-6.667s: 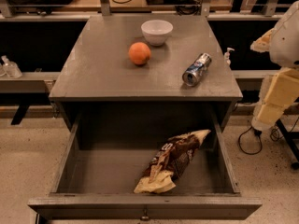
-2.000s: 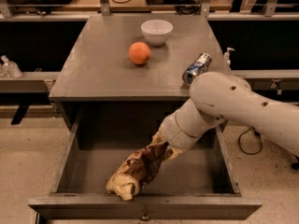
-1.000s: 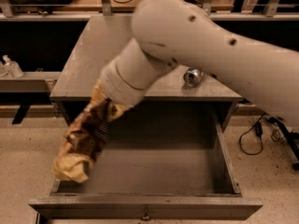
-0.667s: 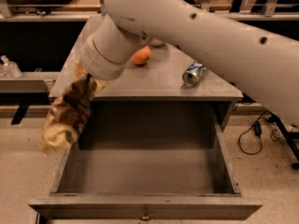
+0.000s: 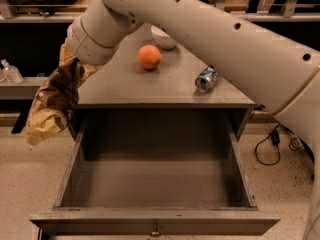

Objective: Pick brown chip bag from top drawer and place on counter

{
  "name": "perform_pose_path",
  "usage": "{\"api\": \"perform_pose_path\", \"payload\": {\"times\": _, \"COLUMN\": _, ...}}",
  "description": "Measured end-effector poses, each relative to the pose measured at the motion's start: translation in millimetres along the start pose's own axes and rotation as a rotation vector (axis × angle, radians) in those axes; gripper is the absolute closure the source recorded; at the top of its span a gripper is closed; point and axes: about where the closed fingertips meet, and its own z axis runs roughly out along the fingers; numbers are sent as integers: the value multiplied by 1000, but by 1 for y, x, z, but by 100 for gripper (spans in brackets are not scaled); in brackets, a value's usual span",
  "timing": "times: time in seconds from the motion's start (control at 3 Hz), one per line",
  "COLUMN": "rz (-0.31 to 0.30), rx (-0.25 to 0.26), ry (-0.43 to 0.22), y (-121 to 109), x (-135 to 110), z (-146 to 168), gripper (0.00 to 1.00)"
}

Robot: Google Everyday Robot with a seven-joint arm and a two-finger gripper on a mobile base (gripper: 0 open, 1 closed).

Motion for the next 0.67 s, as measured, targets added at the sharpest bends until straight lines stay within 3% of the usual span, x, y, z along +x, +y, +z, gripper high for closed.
{"api": "perform_pose_path", "payload": {"times": 0.33, "rz": -23, "rx": 10, "ry": 33, "y": -4, "x": 28, "z": -10, "gripper": 100}}
{"api": "perform_pose_path", "payload": {"times": 0.67, "rz": -62, "rx": 64, "ry": 108, "y": -10, "x": 83, "z": -36, "gripper": 100}}
